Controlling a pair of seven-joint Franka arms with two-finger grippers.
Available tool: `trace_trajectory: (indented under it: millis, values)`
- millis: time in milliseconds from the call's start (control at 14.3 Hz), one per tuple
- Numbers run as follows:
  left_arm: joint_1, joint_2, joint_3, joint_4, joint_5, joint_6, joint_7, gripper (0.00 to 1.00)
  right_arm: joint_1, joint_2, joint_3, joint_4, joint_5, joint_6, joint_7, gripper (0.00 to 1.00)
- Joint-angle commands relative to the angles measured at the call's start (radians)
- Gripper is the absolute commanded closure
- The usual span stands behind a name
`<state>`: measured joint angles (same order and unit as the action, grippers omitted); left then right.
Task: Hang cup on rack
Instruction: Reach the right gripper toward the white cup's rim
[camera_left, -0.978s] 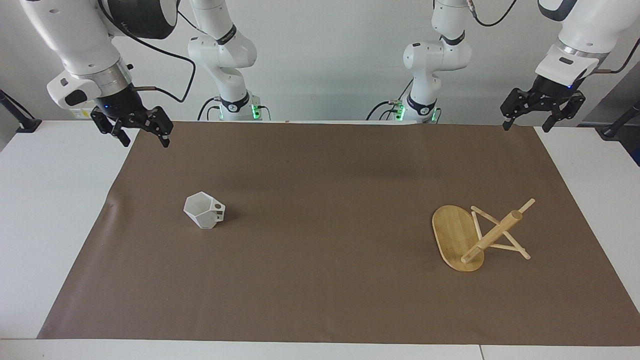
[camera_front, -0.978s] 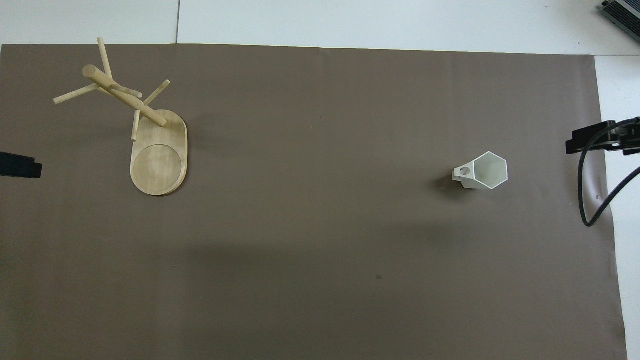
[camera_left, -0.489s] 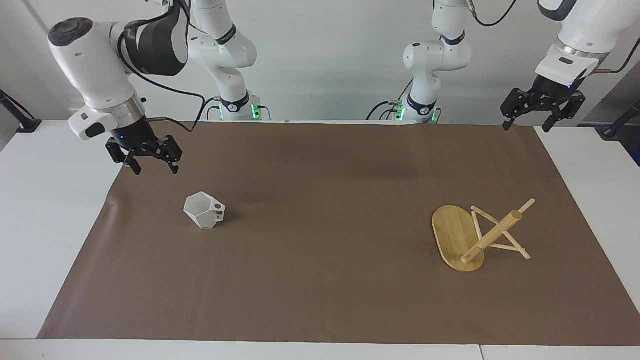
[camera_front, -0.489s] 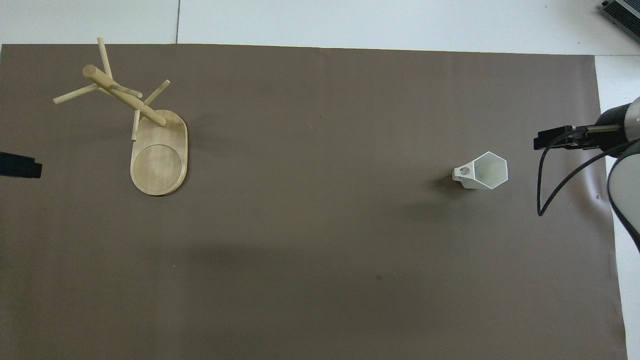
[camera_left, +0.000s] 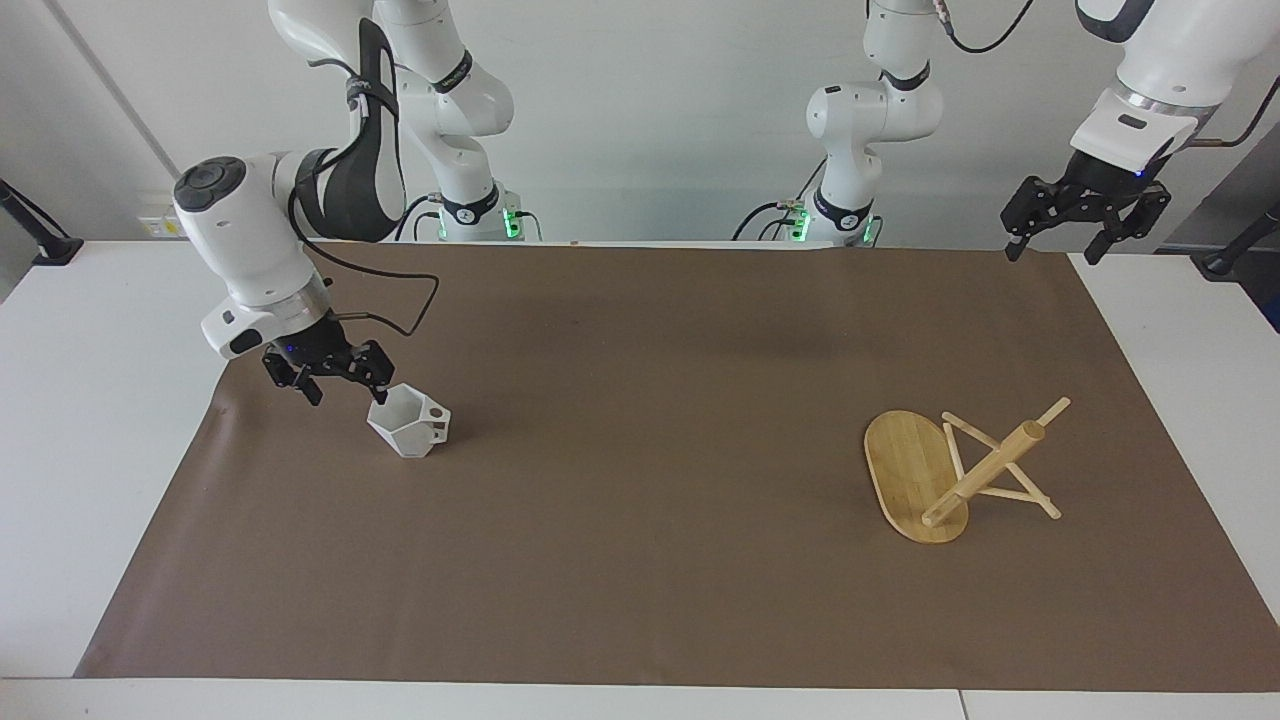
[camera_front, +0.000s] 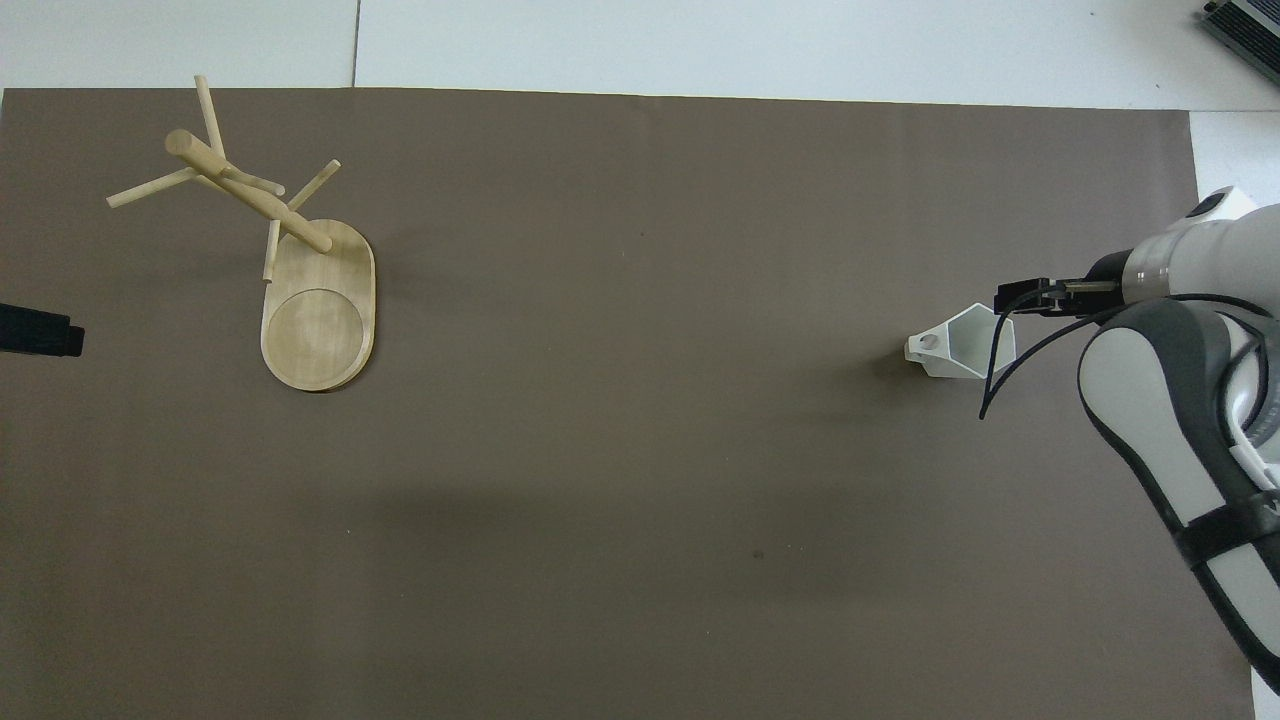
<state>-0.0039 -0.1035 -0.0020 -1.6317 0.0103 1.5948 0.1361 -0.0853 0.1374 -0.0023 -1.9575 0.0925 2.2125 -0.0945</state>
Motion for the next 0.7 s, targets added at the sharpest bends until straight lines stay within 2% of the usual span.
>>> trace_trajectory:
  millis: [0, 628]
  values:
    - [0.007, -0.027, -0.004, -0.031, -0.006, 0.005, -0.001, 0.00, 0.001, -0.007, -0.005, -0.058, 0.019, 0.062, -0.031, 0.00]
    - [0.007, -0.027, -0.004, -0.031, -0.006, 0.005, -0.001, 0.00, -0.001, 0.007, -0.007, -0.092, 0.019, 0.079, -0.100, 0.00]
